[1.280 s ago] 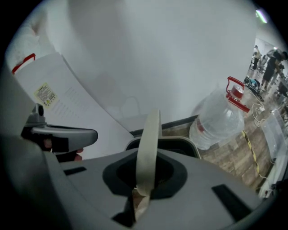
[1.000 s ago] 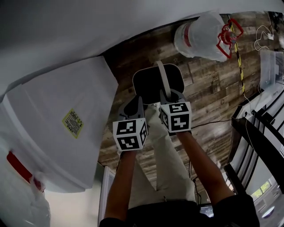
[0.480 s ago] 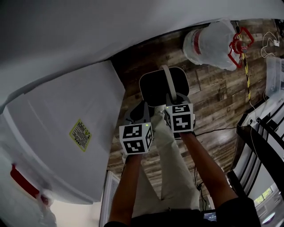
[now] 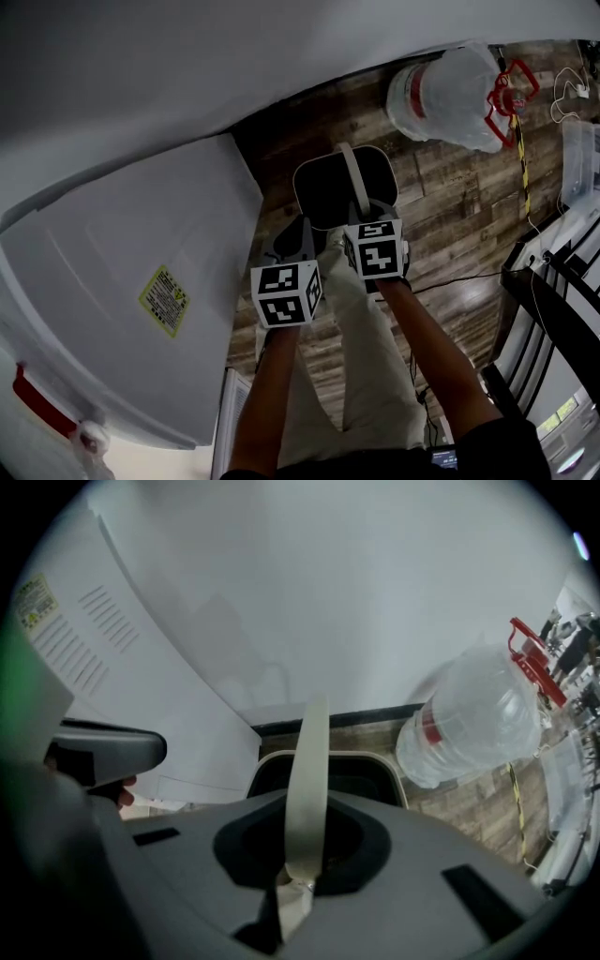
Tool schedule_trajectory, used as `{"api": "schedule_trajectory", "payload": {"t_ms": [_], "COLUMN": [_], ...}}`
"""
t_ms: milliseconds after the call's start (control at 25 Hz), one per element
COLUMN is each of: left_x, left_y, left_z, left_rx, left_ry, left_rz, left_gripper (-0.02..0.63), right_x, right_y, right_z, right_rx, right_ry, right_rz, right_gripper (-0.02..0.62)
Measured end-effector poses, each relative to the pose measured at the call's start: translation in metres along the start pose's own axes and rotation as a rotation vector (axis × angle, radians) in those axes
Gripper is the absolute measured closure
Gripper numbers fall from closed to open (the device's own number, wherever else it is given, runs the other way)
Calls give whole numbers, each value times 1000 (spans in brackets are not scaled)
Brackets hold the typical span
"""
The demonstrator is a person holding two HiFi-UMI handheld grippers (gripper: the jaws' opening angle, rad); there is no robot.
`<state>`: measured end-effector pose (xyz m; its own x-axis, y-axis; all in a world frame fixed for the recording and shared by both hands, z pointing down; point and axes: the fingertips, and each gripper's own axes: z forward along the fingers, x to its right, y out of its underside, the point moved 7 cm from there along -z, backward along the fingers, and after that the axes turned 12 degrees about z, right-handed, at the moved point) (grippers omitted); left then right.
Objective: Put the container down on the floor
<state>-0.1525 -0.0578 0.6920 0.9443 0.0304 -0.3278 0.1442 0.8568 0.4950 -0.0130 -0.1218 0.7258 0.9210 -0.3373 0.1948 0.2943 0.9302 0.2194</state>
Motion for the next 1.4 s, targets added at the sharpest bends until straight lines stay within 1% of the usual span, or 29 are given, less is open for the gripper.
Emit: {"api": "schedule_trajectory", "payload": {"t_ms": [160,360,520,720,920,1080,1400], "left_x": [-5,-8,-11,-17,-24,-29,-40], "left_y": [7,16,16,11,12,15,16], "left_z": [7,13,20,34,46,56,74], "left_rx": [0,-8,4,32,42,48,75], "left_ry": [0,-16,-23,-33,-42,-46,-64], "left_rz": [-4,15,25,21,11,13,14], "left_gripper": [592,592,592,592,592,592,592], "right_x": [0,-1,-2,-5,-6,-6,-7], "right_y": [3,3,-2,-14,-31,-44,-63], "right_z": [11,26,36,50,65,79,98], "right_rx": [-1,3,12,29,66,115,159], "right_ry": [0,-7,-16,-33,-39,-57,-66], "right_rz": [-6,-5,-9,-29,-95,-113,-134], "right_gripper": [565,565,565,565,565,563,563]}}
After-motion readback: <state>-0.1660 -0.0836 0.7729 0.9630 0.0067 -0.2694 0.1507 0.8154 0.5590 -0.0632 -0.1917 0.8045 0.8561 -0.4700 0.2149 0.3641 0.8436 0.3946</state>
